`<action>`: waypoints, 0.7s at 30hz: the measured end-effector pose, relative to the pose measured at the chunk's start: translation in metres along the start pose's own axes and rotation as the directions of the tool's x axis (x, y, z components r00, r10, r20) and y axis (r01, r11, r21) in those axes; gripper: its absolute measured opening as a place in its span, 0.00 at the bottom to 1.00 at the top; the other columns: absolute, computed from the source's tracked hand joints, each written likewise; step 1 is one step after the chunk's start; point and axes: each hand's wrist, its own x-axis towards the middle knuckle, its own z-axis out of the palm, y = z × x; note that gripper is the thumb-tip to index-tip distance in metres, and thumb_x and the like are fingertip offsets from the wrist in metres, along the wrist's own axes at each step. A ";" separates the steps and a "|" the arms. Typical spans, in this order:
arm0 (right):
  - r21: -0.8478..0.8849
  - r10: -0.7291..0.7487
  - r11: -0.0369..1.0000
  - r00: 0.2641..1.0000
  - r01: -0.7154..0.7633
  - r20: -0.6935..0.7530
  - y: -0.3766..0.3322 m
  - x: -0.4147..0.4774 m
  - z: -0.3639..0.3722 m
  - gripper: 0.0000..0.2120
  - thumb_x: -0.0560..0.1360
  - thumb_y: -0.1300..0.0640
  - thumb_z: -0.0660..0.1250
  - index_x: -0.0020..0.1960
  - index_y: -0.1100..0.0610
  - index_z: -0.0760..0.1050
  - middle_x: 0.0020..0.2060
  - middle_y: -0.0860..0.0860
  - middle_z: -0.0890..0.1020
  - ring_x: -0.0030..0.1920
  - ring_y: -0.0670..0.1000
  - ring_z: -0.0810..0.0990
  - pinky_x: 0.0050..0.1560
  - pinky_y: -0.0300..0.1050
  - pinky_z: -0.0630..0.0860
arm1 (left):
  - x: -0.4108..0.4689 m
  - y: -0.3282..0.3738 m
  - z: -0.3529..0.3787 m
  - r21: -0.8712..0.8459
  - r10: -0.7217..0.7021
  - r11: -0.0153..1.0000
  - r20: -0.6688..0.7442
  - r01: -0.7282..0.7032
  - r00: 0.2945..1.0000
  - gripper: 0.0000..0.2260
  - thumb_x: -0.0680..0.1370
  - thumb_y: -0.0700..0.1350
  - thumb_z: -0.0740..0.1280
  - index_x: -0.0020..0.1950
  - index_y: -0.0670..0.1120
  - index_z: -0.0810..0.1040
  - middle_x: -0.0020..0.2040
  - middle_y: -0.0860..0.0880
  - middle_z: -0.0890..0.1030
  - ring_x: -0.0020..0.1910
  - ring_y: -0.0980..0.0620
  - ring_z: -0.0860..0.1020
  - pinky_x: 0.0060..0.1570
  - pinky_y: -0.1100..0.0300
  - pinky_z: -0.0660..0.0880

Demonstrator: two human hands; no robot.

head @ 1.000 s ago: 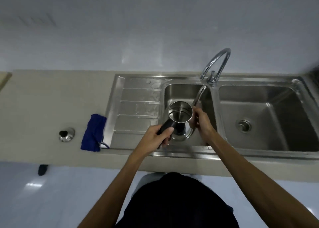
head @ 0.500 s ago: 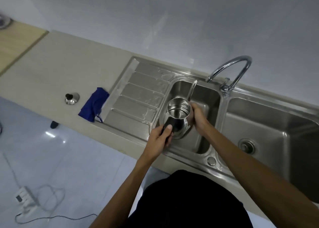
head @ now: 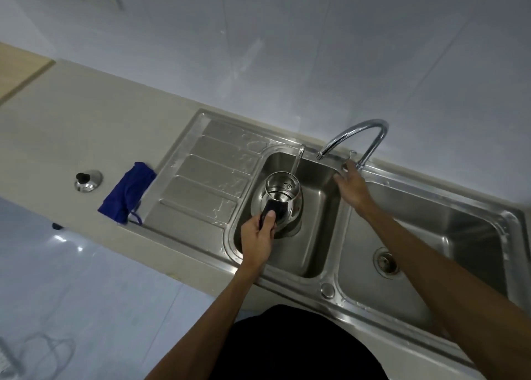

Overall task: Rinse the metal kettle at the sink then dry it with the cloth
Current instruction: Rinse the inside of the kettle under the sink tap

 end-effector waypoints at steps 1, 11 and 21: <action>-0.032 -0.012 0.999 1.000 0.012 0.006 0.001 0.008 -0.008 0.22 0.81 0.60 0.62 0.75 0.59 0.65 0.70 0.60 0.74 0.64 0.57 0.77 0.62 0.45 0.70 | 0.005 0.000 0.005 0.006 -0.007 1.000 0.002 0.007 1.000 0.15 0.80 0.51 0.66 0.33 0.53 0.78 0.29 0.54 0.75 0.30 0.53 0.72 0.35 0.58 0.69; -0.308 -0.015 0.949 0.986 0.066 0.163 0.009 0.048 -0.027 0.33 0.83 0.60 0.60 0.82 0.61 0.46 0.82 0.57 0.49 0.81 0.58 0.53 0.79 0.48 0.53 | 0.045 0.002 0.044 0.038 0.028 0.999 0.055 -0.030 0.998 0.14 0.80 0.52 0.66 0.38 0.46 0.77 0.33 0.45 0.73 0.33 0.48 0.70 0.36 0.55 0.66; -0.411 0.019 0.906 0.960 0.102 0.280 0.004 0.079 -0.034 0.34 0.83 0.63 0.57 0.81 0.63 0.41 0.81 0.59 0.42 0.81 0.58 0.48 0.78 0.46 0.51 | 0.062 -0.014 0.069 0.122 0.098 0.987 0.040 -0.102 0.994 0.19 0.76 0.66 0.64 0.35 0.54 0.77 0.29 0.54 0.74 0.30 0.50 0.71 0.35 0.50 0.68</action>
